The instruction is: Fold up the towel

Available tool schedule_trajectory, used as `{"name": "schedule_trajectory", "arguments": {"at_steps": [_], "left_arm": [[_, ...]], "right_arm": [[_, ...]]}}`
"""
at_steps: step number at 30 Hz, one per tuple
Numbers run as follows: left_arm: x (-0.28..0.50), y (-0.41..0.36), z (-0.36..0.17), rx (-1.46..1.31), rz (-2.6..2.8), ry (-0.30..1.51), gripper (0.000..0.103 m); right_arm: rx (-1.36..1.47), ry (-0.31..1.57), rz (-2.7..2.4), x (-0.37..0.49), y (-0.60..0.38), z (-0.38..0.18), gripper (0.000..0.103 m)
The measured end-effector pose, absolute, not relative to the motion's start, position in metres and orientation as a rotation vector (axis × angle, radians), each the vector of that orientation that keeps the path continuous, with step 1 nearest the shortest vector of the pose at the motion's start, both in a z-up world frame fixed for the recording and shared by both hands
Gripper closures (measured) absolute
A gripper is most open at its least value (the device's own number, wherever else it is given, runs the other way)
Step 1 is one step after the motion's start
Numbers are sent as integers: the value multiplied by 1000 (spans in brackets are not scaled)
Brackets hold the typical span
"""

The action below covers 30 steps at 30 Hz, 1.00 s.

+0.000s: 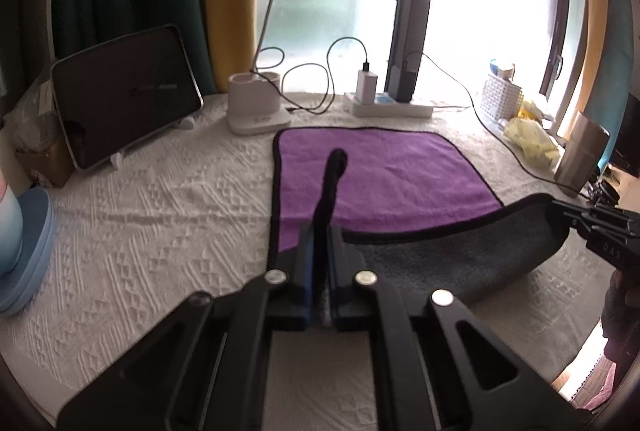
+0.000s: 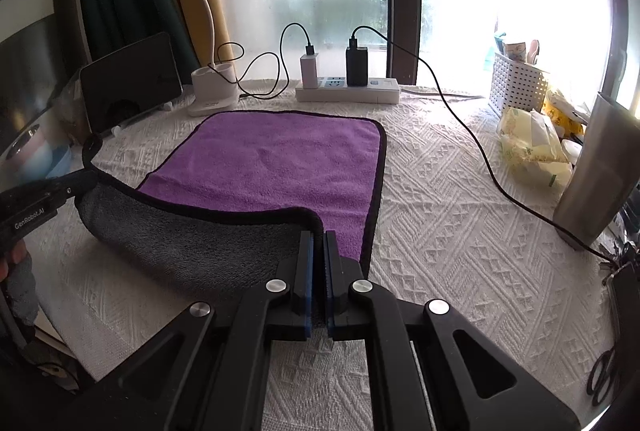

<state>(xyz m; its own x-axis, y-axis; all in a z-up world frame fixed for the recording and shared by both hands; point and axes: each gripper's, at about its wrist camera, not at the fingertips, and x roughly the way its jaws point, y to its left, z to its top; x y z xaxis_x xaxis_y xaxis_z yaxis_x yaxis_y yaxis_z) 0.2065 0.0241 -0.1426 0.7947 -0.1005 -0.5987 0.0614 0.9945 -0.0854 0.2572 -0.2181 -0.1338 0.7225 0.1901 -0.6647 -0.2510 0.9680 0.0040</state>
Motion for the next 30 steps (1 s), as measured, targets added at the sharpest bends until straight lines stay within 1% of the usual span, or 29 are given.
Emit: {"name": "schedule_trajectory", "arguments": {"at_steps": [12,22,30], "left_arm": [[241,28,-117,-48,-107,594,98],[279,36,-87,-40,-102,525,98],[316,34,-75,-30,-107,482,98]], "right_arm": [[-125,666,240,290,-214,-109,98],[-140,604,229,330,-213,-82,98],[-176,575,229,365,-206,-70,98]]}}
